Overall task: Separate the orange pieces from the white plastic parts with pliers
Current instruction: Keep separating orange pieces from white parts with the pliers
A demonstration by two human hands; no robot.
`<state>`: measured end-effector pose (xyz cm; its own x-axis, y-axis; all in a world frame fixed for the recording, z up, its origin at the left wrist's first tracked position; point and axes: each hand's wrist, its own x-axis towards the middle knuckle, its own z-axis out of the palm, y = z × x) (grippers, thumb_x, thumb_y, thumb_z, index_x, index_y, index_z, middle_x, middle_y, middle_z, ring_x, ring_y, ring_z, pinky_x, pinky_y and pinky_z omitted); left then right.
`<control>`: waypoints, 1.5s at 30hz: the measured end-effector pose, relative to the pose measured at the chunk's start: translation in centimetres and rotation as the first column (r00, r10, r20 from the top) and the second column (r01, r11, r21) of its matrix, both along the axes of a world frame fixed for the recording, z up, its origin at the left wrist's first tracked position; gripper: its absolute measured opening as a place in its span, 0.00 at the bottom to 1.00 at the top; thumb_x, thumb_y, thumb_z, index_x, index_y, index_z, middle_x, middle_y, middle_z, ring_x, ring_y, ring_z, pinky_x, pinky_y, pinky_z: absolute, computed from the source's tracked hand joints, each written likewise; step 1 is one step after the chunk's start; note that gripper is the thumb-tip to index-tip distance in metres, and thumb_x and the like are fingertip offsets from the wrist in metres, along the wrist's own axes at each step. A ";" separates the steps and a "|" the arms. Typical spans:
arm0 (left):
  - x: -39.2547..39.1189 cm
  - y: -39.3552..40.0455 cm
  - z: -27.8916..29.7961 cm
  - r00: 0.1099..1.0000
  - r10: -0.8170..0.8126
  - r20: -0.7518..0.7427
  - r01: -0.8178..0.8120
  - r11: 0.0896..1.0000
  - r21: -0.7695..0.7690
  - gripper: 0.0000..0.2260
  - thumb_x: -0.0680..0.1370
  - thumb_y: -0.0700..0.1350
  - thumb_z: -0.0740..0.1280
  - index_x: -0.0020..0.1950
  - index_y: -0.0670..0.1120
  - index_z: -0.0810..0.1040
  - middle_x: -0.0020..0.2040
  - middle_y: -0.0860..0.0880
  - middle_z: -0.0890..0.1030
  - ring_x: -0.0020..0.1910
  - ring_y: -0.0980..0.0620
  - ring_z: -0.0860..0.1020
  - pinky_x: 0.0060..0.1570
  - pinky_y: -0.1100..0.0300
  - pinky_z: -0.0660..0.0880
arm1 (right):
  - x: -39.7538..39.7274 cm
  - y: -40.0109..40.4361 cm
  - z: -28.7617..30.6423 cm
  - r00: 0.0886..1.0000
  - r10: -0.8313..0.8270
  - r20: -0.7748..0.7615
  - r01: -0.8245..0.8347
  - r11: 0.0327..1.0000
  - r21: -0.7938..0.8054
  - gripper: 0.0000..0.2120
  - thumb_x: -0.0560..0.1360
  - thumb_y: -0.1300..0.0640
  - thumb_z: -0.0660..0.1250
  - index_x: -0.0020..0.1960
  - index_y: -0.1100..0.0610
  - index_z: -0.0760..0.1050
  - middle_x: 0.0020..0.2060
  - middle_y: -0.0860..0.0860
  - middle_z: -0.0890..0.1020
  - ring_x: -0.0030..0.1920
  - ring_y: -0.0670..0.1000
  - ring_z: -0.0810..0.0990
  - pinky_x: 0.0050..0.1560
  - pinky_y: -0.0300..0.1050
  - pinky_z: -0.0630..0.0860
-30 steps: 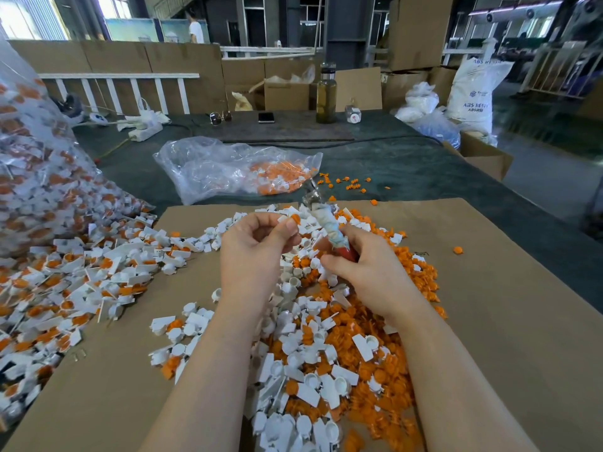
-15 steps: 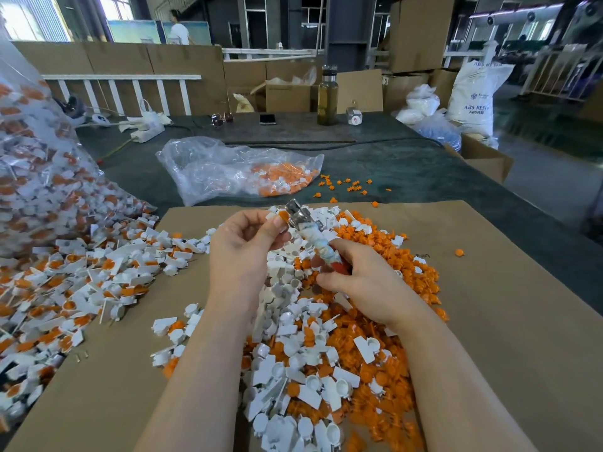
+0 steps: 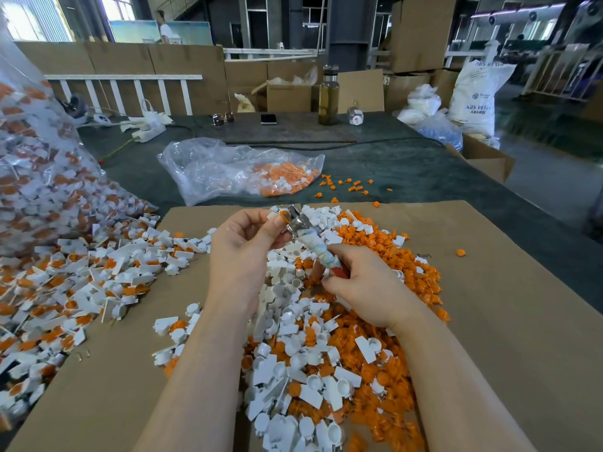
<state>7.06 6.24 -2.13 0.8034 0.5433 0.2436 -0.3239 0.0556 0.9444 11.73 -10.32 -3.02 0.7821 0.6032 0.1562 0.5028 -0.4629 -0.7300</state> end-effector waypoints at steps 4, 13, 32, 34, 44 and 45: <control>0.2 -0.1 0.0 1.000 0.009 0.005 -0.009 1.000 0.006 0.06 0.77 0.34 0.69 0.42 0.43 0.80 0.32 0.54 0.82 0.32 0.58 0.80 0.39 0.66 0.79 | -0.1 0.1 0.1 1.000 0.010 0.004 -0.010 1.000 0.012 0.06 0.74 0.61 0.64 0.46 0.52 0.78 0.41 0.51 0.80 0.41 0.51 0.78 0.44 0.54 0.77; 0.0 -0.1 0.1 0.998 -0.025 -0.051 0.020 0.994 -0.107 0.02 0.76 0.36 0.70 0.44 0.42 0.80 0.33 0.53 0.83 0.33 0.57 0.82 0.39 0.65 0.79 | 0.0 0.4 -0.3 0.999 -0.030 0.039 0.030 1.000 -0.003 0.05 0.75 0.59 0.64 0.44 0.50 0.75 0.36 0.47 0.78 0.34 0.47 0.74 0.36 0.51 0.74; -2.5 8.1 -0.8 0.889 0.442 0.123 0.048 0.176 -0.983 0.08 0.81 0.37 0.63 0.58 0.36 0.77 0.45 0.41 0.86 0.44 0.51 0.86 0.34 0.59 0.82 | 0.1 -0.2 0.3 0.972 -0.237 0.009 0.230 0.953 0.196 0.02 0.76 0.60 0.65 0.46 0.54 0.74 0.36 0.51 0.78 0.39 0.57 0.78 0.41 0.59 0.78; -2.5 8.1 -1.0 0.888 0.438 0.142 0.054 0.206 -0.977 0.09 0.81 0.36 0.64 0.59 0.37 0.77 0.45 0.41 0.86 0.45 0.51 0.86 0.38 0.59 0.82 | 0.2 -0.1 0.2 0.971 -0.238 0.020 0.230 0.953 0.197 0.02 0.76 0.60 0.65 0.46 0.55 0.74 0.35 0.49 0.77 0.38 0.55 0.77 0.39 0.54 0.76; -0.8 2.1 -0.2 0.905 0.084 -0.417 0.006 0.977 0.211 0.03 0.73 0.48 0.75 0.44 0.55 0.83 0.39 0.61 0.84 0.36 0.63 0.81 0.34 0.68 0.75 | 0.5 0.0 -0.1 0.961 -0.273 0.036 0.261 0.944 0.200 0.02 0.76 0.60 0.65 0.45 0.54 0.74 0.34 0.45 0.76 0.34 0.47 0.74 0.35 0.44 0.72; -0.6 1.2 -0.4 0.893 0.074 -0.445 0.089 0.938 0.334 0.03 0.73 0.48 0.76 0.43 0.55 0.83 0.39 0.60 0.84 0.33 0.60 0.80 0.32 0.67 0.76 | 0.5 0.0 0.0 0.961 -0.274 0.038 0.262 0.945 0.197 0.02 0.76 0.60 0.65 0.45 0.55 0.74 0.34 0.47 0.77 0.35 0.49 0.75 0.36 0.48 0.74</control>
